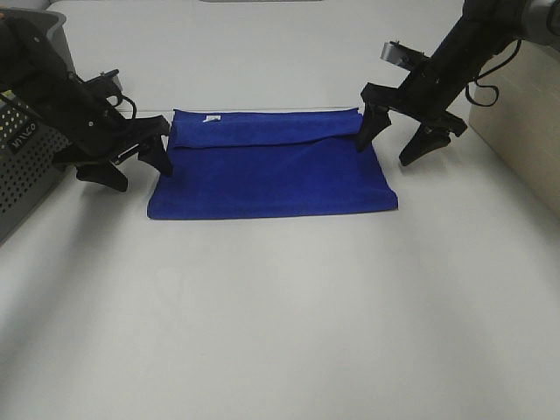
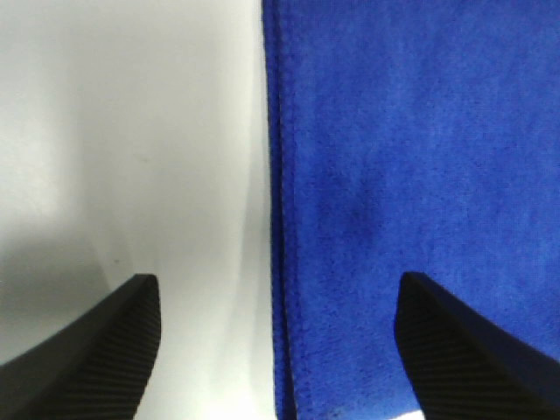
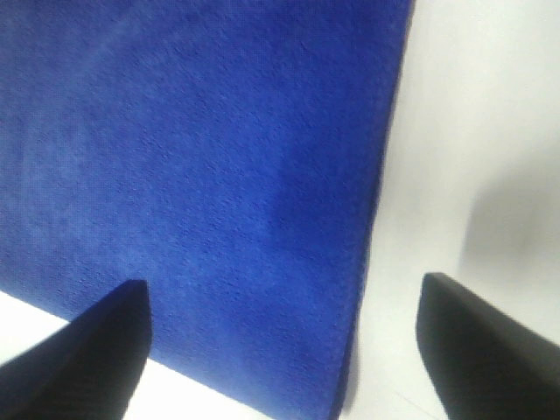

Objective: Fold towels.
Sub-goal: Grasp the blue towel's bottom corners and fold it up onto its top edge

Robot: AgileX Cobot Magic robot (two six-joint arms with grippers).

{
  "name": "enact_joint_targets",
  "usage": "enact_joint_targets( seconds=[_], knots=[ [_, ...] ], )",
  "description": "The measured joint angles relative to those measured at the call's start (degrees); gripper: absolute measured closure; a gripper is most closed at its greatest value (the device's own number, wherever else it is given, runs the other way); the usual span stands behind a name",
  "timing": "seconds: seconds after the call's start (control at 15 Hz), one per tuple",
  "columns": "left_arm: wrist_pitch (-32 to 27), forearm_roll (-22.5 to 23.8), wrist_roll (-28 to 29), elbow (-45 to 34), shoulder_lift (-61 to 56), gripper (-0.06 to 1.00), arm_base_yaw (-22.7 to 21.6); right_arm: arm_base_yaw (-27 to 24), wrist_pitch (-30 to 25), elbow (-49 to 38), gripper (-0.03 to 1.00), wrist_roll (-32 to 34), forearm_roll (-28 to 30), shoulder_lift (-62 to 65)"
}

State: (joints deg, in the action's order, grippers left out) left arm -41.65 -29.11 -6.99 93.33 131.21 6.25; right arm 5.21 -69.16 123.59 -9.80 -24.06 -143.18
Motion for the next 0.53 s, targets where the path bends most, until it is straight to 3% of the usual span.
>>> enact_joint_targets(
  seconds=[0.33, 0.53],
  knots=[
    [2.75, 0.00, 0.69, -0.23, 0.63, 0.24, 4.30, 0.00, -0.17, -7.39, 0.19, -0.57, -2.12, 0.34],
    [2.52, -0.29, 1.95, -0.23, 1.55, 0.24, 4.87, 0.23, 0.86, -9.80, 0.28, -1.89, -5.04, 0.74]
  ],
)
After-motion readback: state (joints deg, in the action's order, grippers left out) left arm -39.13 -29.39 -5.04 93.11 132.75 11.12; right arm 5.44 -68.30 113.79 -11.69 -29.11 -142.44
